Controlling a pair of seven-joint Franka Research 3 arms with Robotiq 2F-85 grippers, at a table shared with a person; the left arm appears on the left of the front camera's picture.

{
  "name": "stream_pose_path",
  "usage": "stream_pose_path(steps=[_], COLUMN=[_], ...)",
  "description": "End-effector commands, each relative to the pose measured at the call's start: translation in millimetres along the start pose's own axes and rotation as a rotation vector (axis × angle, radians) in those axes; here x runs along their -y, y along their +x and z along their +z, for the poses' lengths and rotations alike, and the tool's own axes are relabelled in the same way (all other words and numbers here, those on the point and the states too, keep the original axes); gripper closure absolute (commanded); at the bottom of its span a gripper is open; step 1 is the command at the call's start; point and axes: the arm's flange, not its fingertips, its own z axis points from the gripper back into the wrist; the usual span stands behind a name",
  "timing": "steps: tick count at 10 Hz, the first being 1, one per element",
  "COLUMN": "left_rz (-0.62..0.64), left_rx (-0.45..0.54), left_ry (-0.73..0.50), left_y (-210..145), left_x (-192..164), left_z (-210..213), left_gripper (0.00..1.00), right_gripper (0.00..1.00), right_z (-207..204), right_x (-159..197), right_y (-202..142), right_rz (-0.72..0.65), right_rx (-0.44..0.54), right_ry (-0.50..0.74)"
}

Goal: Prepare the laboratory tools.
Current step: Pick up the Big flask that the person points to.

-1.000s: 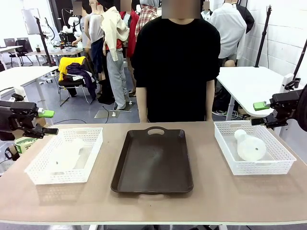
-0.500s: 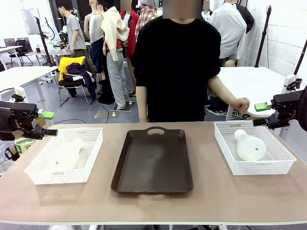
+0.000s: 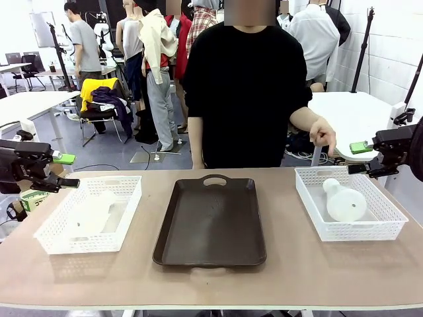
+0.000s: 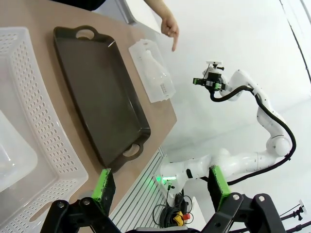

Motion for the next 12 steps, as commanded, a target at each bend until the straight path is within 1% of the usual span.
stream_pose_path(steps=[1,9,10,11,12], left_rz=[-0.004,-0.004,-0.004,-0.004,-0.004], left_rx=[0.018,0.018,0.018,0.018,0.018], left_ry=[-0.023,-0.023,-0.023,-0.023,-0.023], left_y=[0.9,0.9,0.9,0.9,0.9], left_x=[0.0,0.0,0.0,0.0,0.0], left_z=[0.4,0.4,0.4,0.4,0.4], left_gripper=[0.0,0.0,0.0,0.0,0.0], right_gripper=[0.0,0.0,0.0,0.0,0.0], right_z=[-0.8,-0.8,0.6,7.1,12.7], right_x=[0.5,0.5,0.0,-6.4,-16.6], right_y=[0.0,0.0,-0.2,12.7,36.6], right_rz=[-0.005,-0.005,-0.001,-0.005,-0.007], right_rx=[0.013,0.013,0.001,-0.044,-0.101], right_ry=[0.022,0.022,0.0,-0.094,-0.26])
